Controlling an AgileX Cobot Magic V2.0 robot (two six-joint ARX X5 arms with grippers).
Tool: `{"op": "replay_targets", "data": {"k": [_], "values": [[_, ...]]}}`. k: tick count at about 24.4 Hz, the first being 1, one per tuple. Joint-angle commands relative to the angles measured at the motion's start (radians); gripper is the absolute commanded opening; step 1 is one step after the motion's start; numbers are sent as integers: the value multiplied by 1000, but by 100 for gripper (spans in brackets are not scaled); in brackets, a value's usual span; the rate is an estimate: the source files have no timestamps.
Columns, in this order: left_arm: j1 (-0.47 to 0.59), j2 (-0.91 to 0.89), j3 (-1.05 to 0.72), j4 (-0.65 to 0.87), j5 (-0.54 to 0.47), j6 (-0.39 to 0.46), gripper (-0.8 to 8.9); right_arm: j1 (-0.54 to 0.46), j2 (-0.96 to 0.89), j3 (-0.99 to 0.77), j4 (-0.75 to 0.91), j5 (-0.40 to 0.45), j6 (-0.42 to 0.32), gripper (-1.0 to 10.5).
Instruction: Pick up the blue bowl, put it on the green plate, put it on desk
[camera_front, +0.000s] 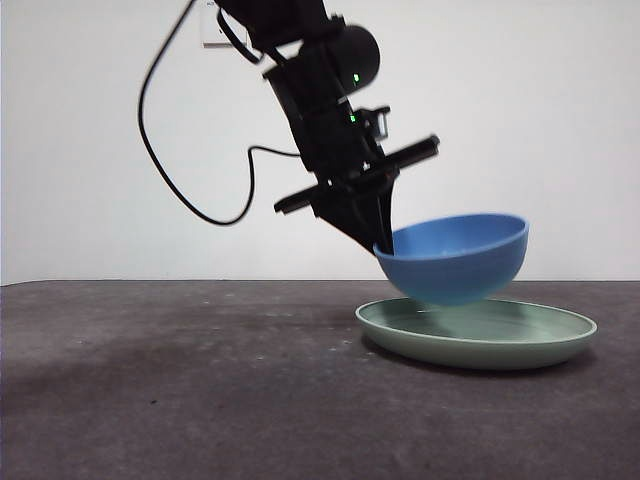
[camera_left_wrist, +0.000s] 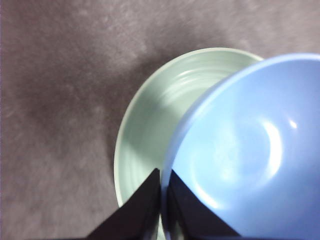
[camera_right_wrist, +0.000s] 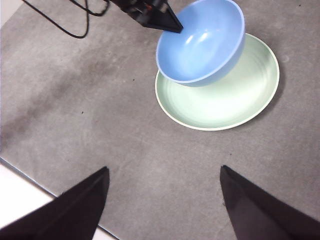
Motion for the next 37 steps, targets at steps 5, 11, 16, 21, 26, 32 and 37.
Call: {"op": "replay_targets", "data": {"k": [5,11,16,21,26,32,37], "values": [[-16,67,49,1,-2,-4,10,4,2,18,5,5,6,352],[-21,89,49,-14,-2,-3,10,4,2,18,5,24,6,352],[-27,104,49,-42,-2,1,10,4,2,18,5,24,6,352],[-40,105,50,-35,-2,11,78,4,2,18,4,24,6,352],[-41,104,65,-36,-2,11,239,4,2,18,2,24,6,352],[-34,92,126,-106,-2,16,256,4,2,18,2,31,6,352],[-5,-52,148,-99,-2,43,256,4,3,18,3,53,6,352]]}}
